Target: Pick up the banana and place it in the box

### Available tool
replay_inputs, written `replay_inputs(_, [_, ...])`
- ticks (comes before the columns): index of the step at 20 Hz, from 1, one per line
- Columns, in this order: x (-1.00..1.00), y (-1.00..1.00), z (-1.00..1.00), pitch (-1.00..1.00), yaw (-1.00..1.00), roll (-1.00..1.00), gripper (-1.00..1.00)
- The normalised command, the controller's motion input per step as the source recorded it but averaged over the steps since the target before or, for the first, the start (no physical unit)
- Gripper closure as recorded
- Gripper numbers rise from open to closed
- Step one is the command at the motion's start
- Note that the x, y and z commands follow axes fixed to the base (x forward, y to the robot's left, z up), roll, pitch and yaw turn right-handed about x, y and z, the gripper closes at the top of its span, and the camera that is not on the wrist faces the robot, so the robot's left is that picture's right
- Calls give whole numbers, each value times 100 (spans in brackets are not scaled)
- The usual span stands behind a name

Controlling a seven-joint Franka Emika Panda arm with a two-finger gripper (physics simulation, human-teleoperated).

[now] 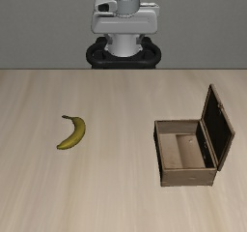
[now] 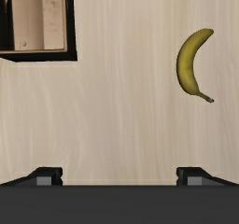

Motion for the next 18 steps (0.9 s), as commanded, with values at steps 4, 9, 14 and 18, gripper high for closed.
replay_inputs(4, [0, -100, 0, 0, 0, 0, -100])
replay_inputs(9, [0, -100, 0, 0, 0, 0, -100])
replay_inputs(14, [20, -80, 0, 0, 0, 0, -100])
replay_inputs(18, [100, 0, 0, 0, 0, 0, -100])
